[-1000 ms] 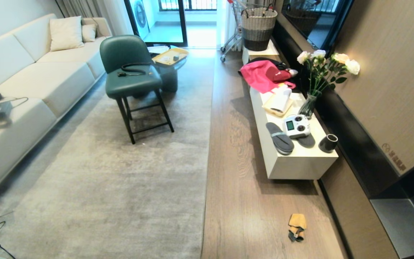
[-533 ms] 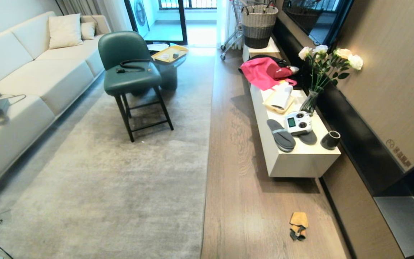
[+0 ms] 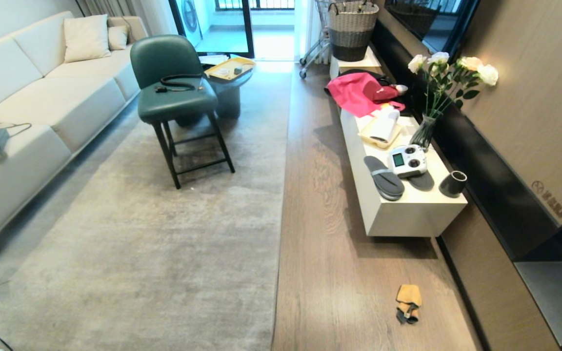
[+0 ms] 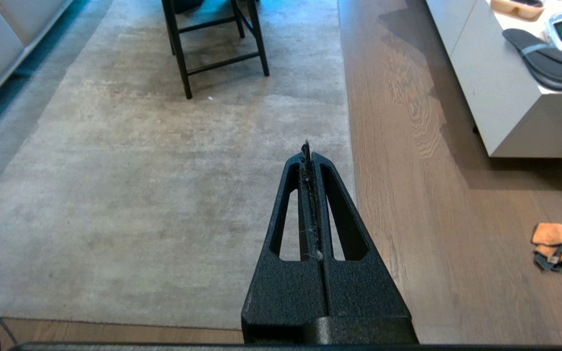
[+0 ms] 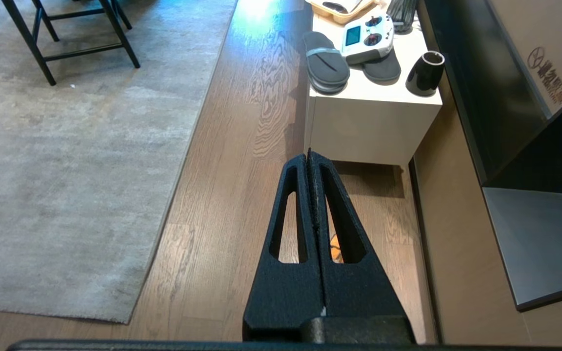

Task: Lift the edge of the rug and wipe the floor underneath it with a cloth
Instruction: Pick up the rag

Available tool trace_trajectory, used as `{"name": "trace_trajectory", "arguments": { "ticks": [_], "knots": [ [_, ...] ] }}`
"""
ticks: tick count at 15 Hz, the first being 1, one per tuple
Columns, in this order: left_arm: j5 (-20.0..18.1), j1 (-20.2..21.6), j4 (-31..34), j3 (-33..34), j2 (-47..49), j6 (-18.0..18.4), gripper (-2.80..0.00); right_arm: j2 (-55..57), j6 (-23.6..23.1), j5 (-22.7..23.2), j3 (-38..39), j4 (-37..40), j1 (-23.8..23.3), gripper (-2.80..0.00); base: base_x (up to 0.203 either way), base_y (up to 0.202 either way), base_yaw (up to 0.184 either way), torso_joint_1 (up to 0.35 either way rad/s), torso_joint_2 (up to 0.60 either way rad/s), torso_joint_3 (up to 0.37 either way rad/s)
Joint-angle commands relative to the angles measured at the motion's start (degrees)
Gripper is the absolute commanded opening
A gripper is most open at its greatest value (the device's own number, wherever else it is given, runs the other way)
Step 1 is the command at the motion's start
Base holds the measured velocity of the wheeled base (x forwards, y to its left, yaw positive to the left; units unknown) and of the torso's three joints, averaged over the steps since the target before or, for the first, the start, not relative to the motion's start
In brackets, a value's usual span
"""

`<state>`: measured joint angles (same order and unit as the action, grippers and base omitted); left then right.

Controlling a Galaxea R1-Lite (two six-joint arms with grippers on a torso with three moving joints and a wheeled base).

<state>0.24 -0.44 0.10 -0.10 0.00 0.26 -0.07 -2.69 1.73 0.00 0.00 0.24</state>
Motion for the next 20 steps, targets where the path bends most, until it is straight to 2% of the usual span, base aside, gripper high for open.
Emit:
{"name": "trace_trajectory", "arguments": {
  "ticks": [1,6,20],
  "knots": [
    [0.02,0.0,0.08,0.01,0.0,0.0,-2.8,0.07,-0.03,0.03,0.0,0.0,0.02,-2.8,0.0,0.0,0.0,-0.138,0.38,0.225],
    [0.02,0.0,0.07,0.01,0.0,0.0,-2.8,0.07,-0.04,0.03,0.0,0.0,0.02,-2.8,0.0,0.0,0.0,-0.164,0.45,0.281],
    [0.02,0.0,0.08,0.01,0.0,0.0,-2.8,0.07,0.49,-0.06,0.0,0.0,-0.07,-2.8,0.0,0.0,0.0,-0.142,0.52,0.367]
  ]
}}
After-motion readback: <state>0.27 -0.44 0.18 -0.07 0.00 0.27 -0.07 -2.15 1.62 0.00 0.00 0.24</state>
